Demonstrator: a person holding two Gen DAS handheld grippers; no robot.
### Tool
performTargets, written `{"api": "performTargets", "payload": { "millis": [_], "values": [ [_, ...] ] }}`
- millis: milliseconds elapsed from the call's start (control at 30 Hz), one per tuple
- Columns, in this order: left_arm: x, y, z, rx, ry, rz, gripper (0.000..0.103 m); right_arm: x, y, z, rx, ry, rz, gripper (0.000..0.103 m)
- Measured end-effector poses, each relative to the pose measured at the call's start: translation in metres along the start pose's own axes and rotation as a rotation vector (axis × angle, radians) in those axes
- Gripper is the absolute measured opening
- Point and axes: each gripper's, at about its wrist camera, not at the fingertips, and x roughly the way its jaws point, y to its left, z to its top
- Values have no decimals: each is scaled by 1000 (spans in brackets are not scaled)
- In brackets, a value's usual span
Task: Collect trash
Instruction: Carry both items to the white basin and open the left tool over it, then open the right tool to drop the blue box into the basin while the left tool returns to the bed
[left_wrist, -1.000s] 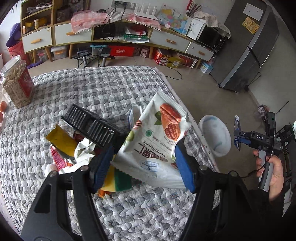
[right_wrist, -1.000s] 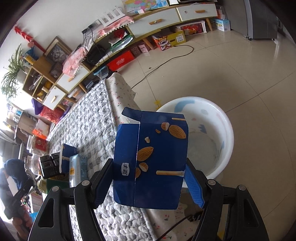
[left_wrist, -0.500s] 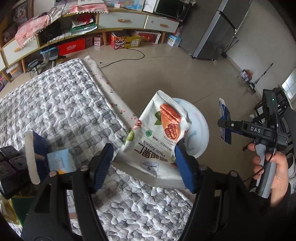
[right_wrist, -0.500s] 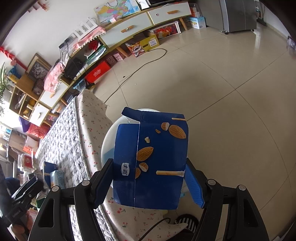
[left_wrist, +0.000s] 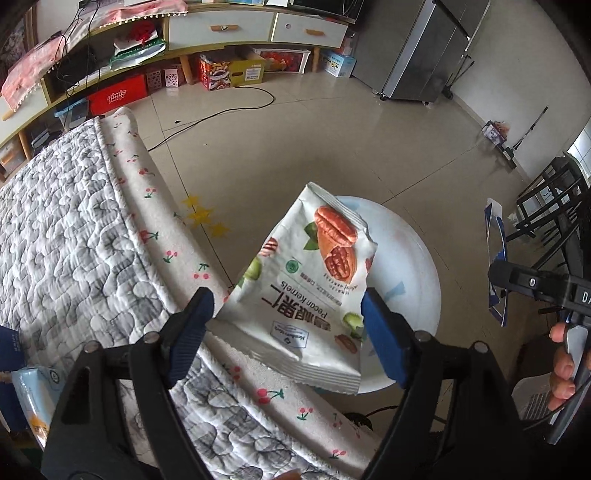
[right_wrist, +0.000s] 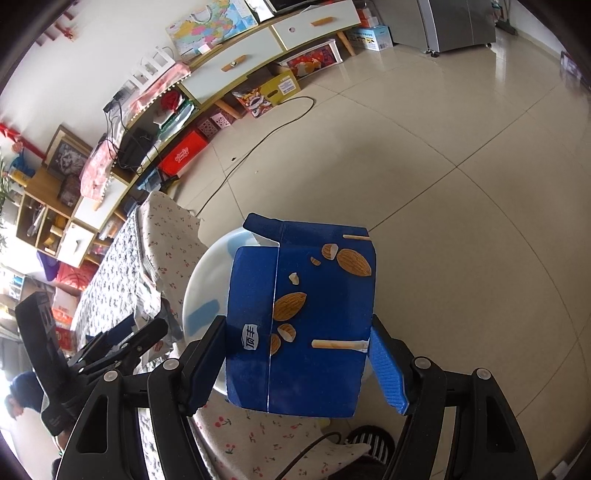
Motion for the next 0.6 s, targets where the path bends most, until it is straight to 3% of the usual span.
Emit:
{"api": "performTargets", "payload": {
  "millis": [200,333,433,600],
  "values": [
    [-11,3,-11,-23,-1,14,92,-1,-2,0,-4,-4,5,74],
    [-25,11,-18,-34,-22,-22,101,3,3,-1,-14,4,-1,74],
    [-36,17,-23,-60,-32,-58,102,3,5,0,-6,1,3,74],
    [-56,26,-36,-77,-44,-33,102,5,15,0,-22,-3,-9,74]
  ]
}}
